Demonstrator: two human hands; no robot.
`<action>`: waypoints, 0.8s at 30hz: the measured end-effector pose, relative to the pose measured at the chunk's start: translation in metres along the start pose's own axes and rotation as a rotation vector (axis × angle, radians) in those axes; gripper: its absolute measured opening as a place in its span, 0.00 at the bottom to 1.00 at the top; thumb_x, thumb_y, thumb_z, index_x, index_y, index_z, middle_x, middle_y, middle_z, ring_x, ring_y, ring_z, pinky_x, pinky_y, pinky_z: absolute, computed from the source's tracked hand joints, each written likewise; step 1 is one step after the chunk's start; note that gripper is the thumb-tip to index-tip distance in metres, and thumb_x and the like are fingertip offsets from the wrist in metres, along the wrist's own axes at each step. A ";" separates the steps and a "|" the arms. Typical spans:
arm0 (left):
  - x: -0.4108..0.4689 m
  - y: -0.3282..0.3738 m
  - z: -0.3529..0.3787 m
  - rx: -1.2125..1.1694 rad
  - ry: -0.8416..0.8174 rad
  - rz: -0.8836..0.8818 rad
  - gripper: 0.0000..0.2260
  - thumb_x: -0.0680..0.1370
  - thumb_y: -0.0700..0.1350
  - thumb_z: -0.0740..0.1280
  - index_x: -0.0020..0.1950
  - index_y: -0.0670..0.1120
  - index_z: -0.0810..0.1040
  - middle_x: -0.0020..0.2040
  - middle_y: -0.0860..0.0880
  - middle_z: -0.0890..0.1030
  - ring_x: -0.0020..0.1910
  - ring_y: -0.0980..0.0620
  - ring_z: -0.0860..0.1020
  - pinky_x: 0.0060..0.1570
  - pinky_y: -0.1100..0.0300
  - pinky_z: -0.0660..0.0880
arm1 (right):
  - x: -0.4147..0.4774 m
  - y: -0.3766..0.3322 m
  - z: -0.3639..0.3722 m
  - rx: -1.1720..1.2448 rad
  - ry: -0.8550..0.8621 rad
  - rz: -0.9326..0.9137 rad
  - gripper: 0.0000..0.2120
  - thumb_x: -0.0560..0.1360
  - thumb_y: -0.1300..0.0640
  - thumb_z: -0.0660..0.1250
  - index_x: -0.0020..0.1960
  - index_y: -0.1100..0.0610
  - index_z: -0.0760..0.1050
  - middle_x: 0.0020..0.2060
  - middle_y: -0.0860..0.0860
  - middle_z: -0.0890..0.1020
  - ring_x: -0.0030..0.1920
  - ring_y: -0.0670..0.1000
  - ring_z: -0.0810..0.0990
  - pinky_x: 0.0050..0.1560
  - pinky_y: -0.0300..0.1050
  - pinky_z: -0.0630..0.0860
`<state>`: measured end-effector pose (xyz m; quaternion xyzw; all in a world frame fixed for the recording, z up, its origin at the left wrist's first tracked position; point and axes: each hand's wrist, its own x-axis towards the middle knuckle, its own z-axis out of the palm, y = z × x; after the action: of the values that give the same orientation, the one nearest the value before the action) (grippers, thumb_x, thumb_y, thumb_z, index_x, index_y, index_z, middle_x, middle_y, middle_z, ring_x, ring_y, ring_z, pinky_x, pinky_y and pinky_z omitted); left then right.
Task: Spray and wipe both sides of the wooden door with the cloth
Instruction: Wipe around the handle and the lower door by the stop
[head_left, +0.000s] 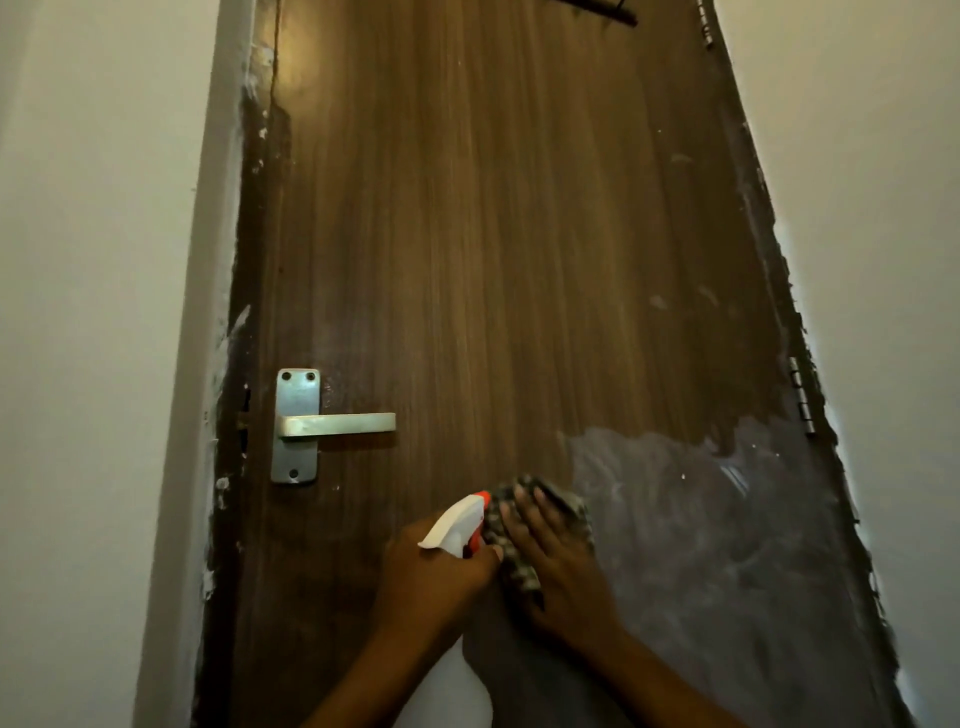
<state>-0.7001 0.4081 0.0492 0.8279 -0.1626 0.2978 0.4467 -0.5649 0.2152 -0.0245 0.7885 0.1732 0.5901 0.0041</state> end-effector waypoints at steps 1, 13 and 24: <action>0.002 0.003 0.006 -0.014 -0.008 -0.036 0.28 0.75 0.52 0.67 0.72 0.45 0.63 0.66 0.45 0.72 0.63 0.49 0.72 0.62 0.61 0.69 | -0.025 0.011 0.001 0.010 0.024 0.026 0.34 0.76 0.44 0.58 0.79 0.52 0.56 0.79 0.51 0.54 0.79 0.54 0.55 0.77 0.52 0.49; 0.013 0.032 0.078 -0.196 -0.062 0.045 0.10 0.73 0.49 0.70 0.49 0.60 0.73 0.45 0.57 0.75 0.49 0.58 0.71 0.51 0.66 0.67 | 0.036 0.055 -0.013 0.017 0.133 0.110 0.29 0.81 0.39 0.48 0.79 0.50 0.57 0.78 0.52 0.58 0.79 0.54 0.54 0.75 0.60 0.55; 0.022 0.084 0.134 -0.300 -0.021 -0.082 0.20 0.69 0.46 0.74 0.59 0.51 0.75 0.50 0.46 0.80 0.51 0.45 0.79 0.58 0.48 0.75 | 0.054 0.164 -0.039 0.132 0.213 0.426 0.33 0.77 0.42 0.56 0.80 0.49 0.53 0.79 0.49 0.55 0.79 0.51 0.50 0.78 0.54 0.48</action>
<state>-0.6813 0.2504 0.0606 0.7608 -0.1759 0.2430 0.5755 -0.5441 0.0681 0.0718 0.7393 0.0409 0.6447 -0.1901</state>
